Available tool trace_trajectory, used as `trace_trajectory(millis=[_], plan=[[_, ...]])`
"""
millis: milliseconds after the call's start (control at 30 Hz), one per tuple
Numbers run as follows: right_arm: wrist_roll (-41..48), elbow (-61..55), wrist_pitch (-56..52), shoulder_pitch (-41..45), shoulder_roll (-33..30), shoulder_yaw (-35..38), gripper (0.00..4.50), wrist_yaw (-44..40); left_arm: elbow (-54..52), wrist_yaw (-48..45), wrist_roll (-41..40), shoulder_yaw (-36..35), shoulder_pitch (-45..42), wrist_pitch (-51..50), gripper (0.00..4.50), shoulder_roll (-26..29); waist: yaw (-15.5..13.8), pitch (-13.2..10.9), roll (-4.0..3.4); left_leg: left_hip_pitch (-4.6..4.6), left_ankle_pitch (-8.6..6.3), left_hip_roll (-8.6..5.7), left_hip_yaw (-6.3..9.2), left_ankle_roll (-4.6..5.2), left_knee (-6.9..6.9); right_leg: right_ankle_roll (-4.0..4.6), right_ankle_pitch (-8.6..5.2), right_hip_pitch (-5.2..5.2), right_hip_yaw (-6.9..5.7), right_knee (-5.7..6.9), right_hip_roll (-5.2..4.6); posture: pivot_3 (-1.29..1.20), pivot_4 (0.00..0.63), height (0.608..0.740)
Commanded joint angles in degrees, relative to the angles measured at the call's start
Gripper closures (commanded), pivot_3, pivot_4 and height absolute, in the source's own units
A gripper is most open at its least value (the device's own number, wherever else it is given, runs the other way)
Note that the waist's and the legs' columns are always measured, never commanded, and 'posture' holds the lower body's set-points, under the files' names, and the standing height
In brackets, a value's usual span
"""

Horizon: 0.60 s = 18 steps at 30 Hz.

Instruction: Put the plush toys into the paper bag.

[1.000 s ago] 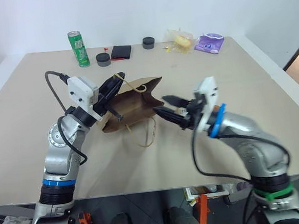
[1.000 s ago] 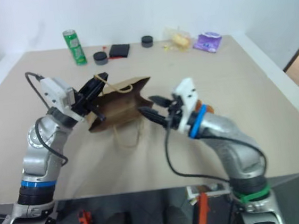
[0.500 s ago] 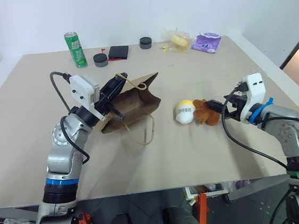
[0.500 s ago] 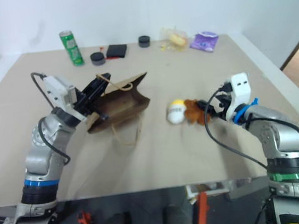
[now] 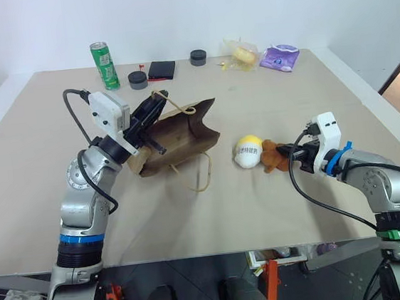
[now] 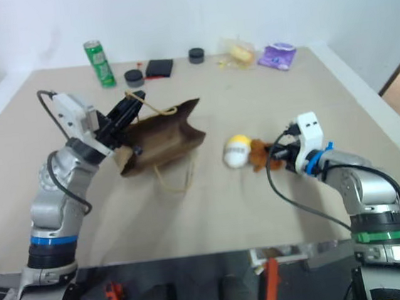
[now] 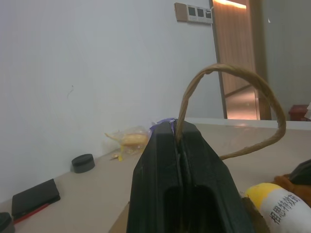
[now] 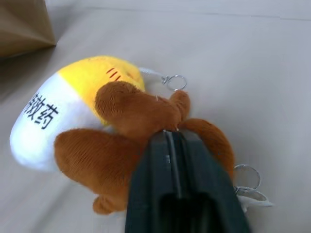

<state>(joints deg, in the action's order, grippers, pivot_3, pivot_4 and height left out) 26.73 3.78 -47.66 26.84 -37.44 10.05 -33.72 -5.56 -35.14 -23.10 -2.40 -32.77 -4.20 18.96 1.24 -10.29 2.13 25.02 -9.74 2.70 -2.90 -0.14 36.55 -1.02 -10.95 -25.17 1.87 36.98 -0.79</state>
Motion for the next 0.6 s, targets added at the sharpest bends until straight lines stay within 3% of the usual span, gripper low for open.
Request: trace_trajectory(millis=[33, 233, 333, 467, 600], plan=[[0.24, -1.70, 0.46, -1.11, -0.50, 1.43, 4.47, -0.54, -1.09, 0.21, -0.70, -1.24, -1.78, 0.56, 4.50, -0.28, 0.00, 0.00, 0.00, 0.00, 0.00, 0.00, 0.00, 0.00, 0.00, 0.00, 0.00, 0.00, 0.00, 0.00, 0.00, 0.00, 0.150, 0.740], [11.90, -12.28, 1.55, 5.91, 1.17, 11.43, 4.47, -1.15, -0.51, 0.42, -0.65, -1.40, -2.15, 0.29, 4.50, -0.47, 0.07, -0.04, -0.06, 0.04, 0.00, -0.02, -0.03, 0.00, -0.01, -0.02, 0.02, -0.06, 0.06, 0.00, 0.00, 0.00, 0.150, 0.740], [20.27, -19.70, -2.09, 8.50, 3.27, 12.09, 4.47, -0.54, -0.27, 0.64, -0.71, -1.52, -2.29, -0.01, 4.50, -0.60, 0.34, -0.05, -0.07, 0.01, 0.00, 0.03, -0.04, 0.00, -0.04, -0.17, 0.10, -0.08, 0.10, 0.00, 0.07, 0.00, 0.150, 0.740], [25.98, -25.20, -6.24, 10.13, 7.21, 8.28, 4.47, 3.60, -0.36, 1.18, -1.53, -1.89, -2.81, -1.28, 4.50, -0.88, 0.10, -0.04, -0.05, 0.00, -0.01, 0.17, 0.11, 0.00, -0.09, -0.11, 0.07, -0.05, -0.05, 0.00, 0.21, 0.00, 0.150, 0.740], [23.88, -28.73, -7.81, 9.62, 16.53, -3.53, 4.47, 9.73, -0.71, 2.03, -2.07, -2.27, -3.30, -2.39, 4.50, -1.18, 0.44, -0.04, -0.06, 0.01, -0.01, 0.22, 0.00, 0.01, -0.09, 0.01, 0.08, -0.11, 0.03, 0.01, 0.22, 0.00, 0.150, 0.740]])
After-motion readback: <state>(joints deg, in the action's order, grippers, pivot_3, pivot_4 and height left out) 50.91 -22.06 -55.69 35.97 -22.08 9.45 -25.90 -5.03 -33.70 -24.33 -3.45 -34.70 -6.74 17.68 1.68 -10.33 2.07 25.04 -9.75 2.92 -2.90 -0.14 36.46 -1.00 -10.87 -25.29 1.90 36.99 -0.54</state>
